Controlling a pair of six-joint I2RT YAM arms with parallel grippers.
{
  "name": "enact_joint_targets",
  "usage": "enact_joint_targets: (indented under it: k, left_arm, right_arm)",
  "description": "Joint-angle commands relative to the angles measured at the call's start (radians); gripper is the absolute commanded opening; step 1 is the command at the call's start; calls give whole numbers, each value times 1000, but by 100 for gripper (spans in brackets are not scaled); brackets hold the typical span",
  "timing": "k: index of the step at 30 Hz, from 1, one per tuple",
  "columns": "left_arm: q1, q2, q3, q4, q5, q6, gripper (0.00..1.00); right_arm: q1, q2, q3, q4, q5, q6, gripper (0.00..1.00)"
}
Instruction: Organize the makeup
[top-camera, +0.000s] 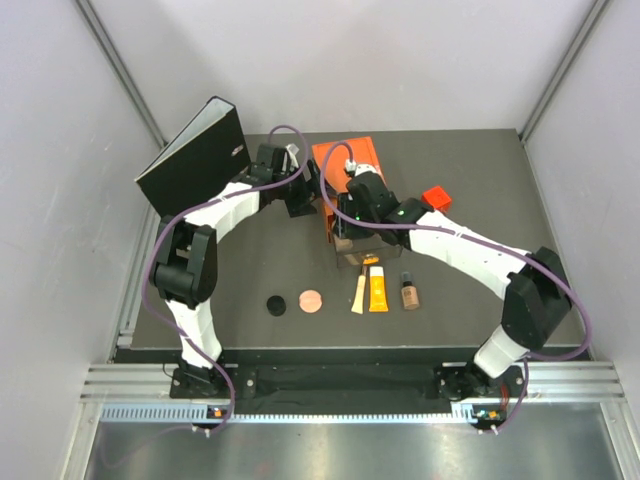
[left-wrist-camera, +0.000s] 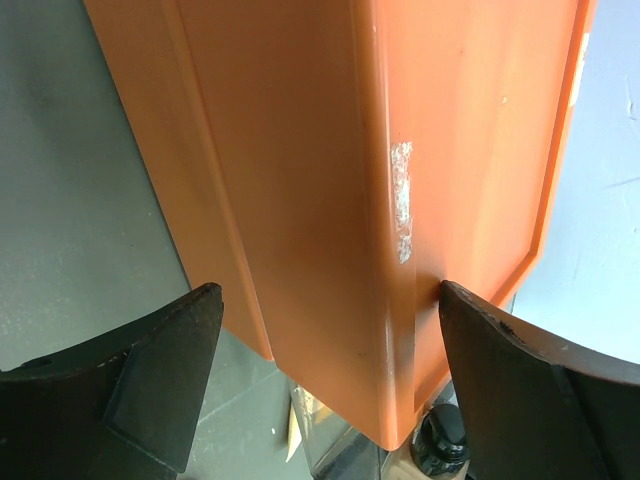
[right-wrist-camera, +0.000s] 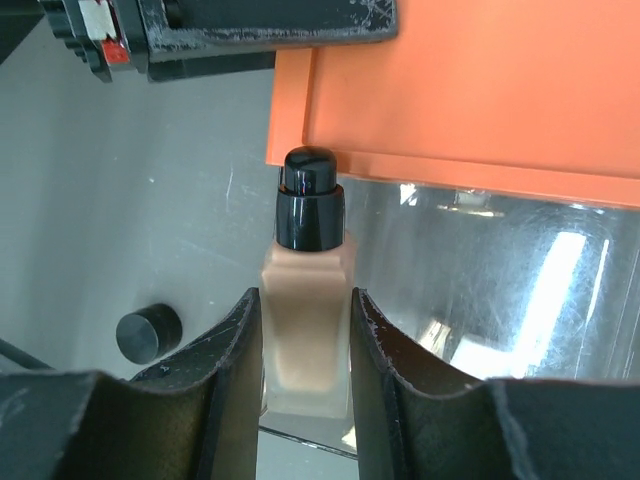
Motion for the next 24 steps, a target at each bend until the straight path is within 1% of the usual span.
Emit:
enact_joint_targets:
  k: [1,2,4,6,8,15,18,22,24]
  left_arm:
    - [-1,13,-14,-102,-58,50,92]
    - [-1,15,-13,-104,-53,49,92]
    - [-1,15,-13,-104,-53,49,92]
    - [-1,15,-13,-104,-56,47,92]
    - [-1,16,-13,-104,-56,47,92]
    - [-1,24,-5,-104,-53,46,92]
    - [-1,27,-2,-104,-52,44,92]
    - [-1,26,-3,-107,-50,47,92]
    - [-1,24,-6,-106,-50,47,92]
  right_arm:
    - [12,3,51,24,-22,6,41]
    - [12,3,51,21,-28,6,43]
    - [12,3,52,12,-29,7,50]
    - [12,5,61,-1,-26,9,51]
    - [12,0,66,-7,-23,10,58]
    - [12,-59,72,-10,1,4,61]
    - [12,-116,100,-62,56,-7,61]
    - [6,-223,89,-146,189,-8,66]
    - [-4,-260,52,-177,214,-2,69]
